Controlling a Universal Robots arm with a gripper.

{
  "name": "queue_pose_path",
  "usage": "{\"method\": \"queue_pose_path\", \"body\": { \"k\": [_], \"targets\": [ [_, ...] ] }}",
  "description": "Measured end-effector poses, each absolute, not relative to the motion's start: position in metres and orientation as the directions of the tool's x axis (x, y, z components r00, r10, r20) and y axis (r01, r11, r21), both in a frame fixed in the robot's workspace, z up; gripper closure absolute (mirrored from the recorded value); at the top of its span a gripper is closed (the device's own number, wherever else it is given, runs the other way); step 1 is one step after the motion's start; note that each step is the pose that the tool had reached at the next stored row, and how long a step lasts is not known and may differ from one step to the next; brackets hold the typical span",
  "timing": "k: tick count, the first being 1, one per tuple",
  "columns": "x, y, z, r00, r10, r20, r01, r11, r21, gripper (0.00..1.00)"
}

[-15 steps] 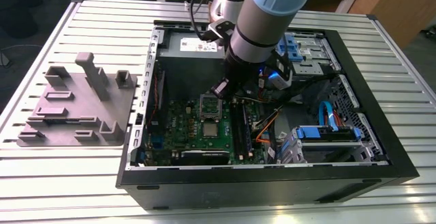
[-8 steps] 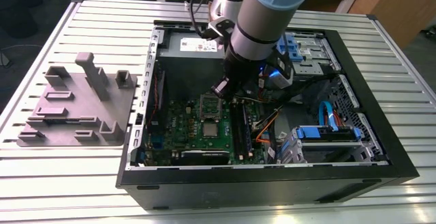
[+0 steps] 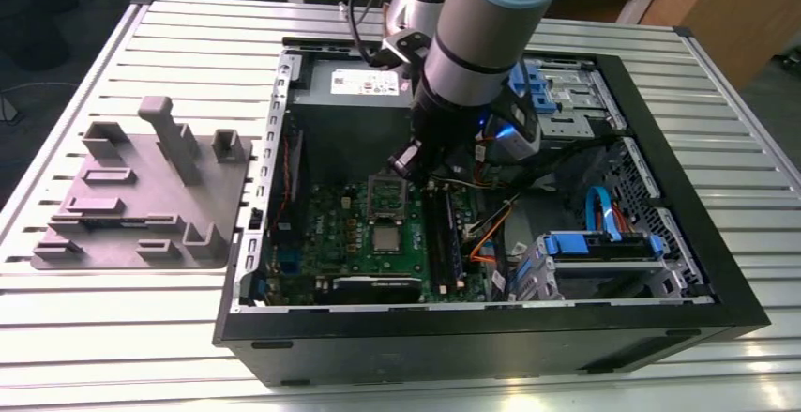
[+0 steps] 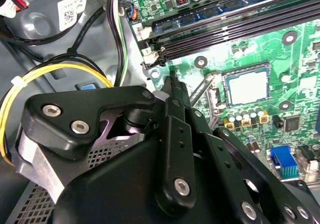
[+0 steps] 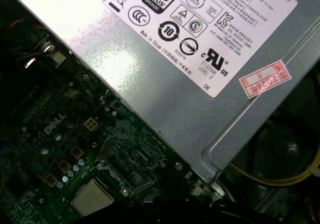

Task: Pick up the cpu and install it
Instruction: 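Close the cpu cover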

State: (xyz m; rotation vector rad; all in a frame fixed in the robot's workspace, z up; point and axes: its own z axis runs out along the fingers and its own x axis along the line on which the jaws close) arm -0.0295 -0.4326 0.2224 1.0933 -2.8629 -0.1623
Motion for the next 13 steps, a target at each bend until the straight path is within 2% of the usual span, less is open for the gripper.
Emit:
{"method": "queue_pose_path", "body": {
  "k": [13],
  "targets": [
    [-0.0297,-0.4324,0.2313,-0.739,-0.672,0.046,-0.665,0.739,0.107,0.9]
  ]
}}
